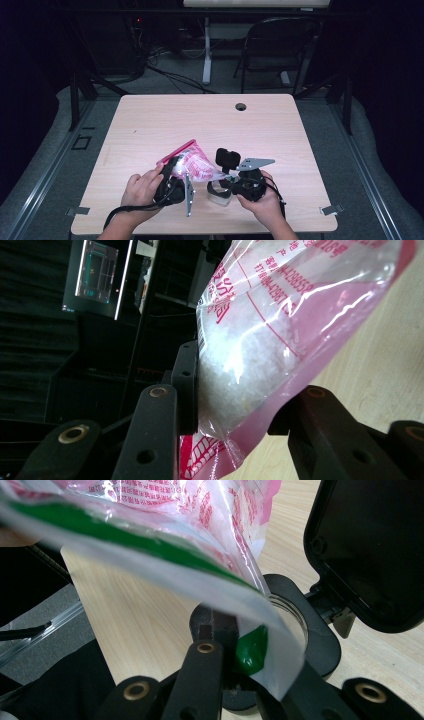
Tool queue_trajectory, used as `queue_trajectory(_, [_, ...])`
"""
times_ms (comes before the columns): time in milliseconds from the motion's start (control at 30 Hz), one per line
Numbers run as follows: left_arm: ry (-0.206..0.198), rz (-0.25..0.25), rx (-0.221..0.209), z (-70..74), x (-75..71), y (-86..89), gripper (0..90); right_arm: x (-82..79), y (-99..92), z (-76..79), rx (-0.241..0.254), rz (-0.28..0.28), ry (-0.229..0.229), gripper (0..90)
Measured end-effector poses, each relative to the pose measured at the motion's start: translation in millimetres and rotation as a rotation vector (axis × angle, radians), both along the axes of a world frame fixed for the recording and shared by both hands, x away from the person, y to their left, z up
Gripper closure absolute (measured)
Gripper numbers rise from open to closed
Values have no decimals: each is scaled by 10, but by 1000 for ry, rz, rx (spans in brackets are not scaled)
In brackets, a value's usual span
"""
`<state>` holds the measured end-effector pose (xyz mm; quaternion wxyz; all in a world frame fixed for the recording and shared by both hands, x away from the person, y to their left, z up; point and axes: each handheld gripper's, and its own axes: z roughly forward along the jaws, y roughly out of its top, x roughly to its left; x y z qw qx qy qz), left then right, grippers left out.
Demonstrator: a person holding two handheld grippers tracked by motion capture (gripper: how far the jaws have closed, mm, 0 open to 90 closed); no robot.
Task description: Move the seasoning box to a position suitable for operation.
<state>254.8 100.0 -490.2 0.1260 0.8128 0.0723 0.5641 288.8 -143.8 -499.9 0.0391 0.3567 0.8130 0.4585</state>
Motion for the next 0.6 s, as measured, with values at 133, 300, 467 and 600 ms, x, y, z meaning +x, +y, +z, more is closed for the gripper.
queue_trajectory(133, [-10,-1,4,1,-6,-9,670,7,-6,-9,0,-4,4,900])
queue_trajectory(300, [-14,-6,15,17,-13,-20,672,12,-7,-20,5,-7,7,900])
queue_trajectory(467, [-15,-9,14,16,-16,-28,673,21,-13,-31,0,-5,12,900])
queue_trajectory(600, [-21,-9,26,24,-19,-35,673,23,-6,-41,1,-10,13,900])
